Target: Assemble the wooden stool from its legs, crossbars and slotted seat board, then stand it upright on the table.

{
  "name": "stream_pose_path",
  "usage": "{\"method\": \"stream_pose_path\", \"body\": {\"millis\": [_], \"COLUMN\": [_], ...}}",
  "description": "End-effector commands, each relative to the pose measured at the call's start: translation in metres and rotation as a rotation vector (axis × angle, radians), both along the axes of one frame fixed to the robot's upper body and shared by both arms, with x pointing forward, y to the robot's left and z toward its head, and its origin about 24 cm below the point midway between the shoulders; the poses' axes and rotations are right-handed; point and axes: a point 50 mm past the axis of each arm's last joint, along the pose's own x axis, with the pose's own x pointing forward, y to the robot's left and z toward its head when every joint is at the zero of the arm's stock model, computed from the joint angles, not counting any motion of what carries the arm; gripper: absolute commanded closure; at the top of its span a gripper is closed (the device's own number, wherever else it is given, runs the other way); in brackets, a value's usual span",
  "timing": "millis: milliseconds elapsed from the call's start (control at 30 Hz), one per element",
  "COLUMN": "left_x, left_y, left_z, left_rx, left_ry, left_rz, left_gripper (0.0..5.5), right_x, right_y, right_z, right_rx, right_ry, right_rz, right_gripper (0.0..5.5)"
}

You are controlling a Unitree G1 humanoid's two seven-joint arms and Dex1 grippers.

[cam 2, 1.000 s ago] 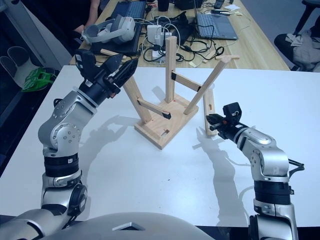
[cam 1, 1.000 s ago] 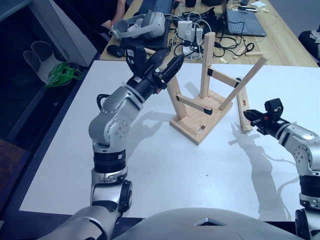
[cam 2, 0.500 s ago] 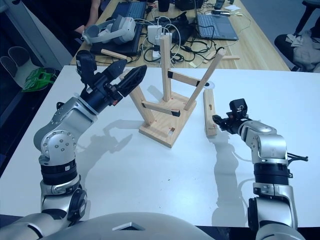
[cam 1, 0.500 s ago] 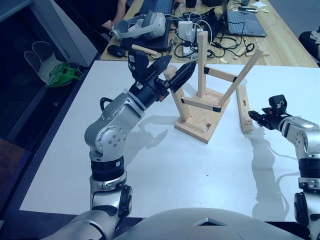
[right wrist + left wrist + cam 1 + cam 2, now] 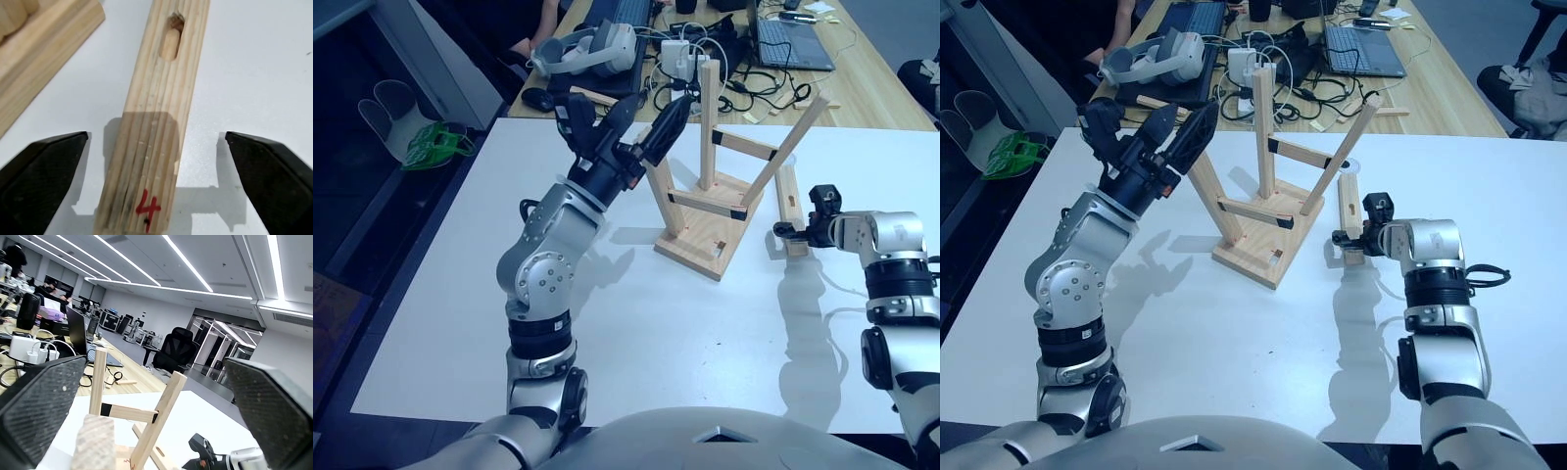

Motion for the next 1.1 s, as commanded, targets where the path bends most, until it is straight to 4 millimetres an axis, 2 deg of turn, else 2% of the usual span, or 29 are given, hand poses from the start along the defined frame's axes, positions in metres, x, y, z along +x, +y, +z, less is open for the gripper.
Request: {"method": "stream_pose_path", "body": {"millis": [33, 67, 433, 700, 833, 933, 1033, 1100], "left_x": [0.005, 0.006, 0.012, 0.014, 0.016, 0.018, 0.020, 0.022], "left_y": [0.001, 0.001, 0.009, 0.016, 0.018, 0.022, 0.025, 0.026], "left_z": [0.000, 0.000, -0.001, 0.026, 0.042, 0.045, 0.047, 0.050], "left_rx": [-0.026, -0.031, -0.061, -0.101, -0.103, -0.092, -0.080, -0.073], "left_ry": [-0.004, -0.007, 0.000, -0.074, -0.115, -0.116, -0.113, -0.115], "left_rz": [0.056, 0.063, 0.145, 0.188, 0.179, 0.183, 0.186, 0.187], "left_gripper": [0.35, 0.35, 0.35, 0.35, 0.35, 0.35, 0.35, 0.35], "right_x": [0.003, 0.002, 0.003, 0.004, 0.004, 0.001, 0.004, 0.007], "right_y": [-0.006, -0.008, -0.013, -0.014, -0.016, -0.022, -0.023, -0.022], "right_z": [0.005, 0.004, 0.001, -0.001, 0.000, 0.002, 0.011, 0.022], "right_rx": [-0.032, -0.025, -0.016, 0.013, 0.029, 0.027, 0.042, 0.032], "right_ry": [0.060, 0.079, 0.131, 0.128, 0.102, 0.058, -0.070, -0.229], "right_rz": [0.019, 0.016, -0.016, -0.046, -0.081, -0.141, -0.234, -0.297], "right_gripper": [0.23, 0.23, 1.96, 3.36, 3.49, 3.49, 3.49, 3.49]}}
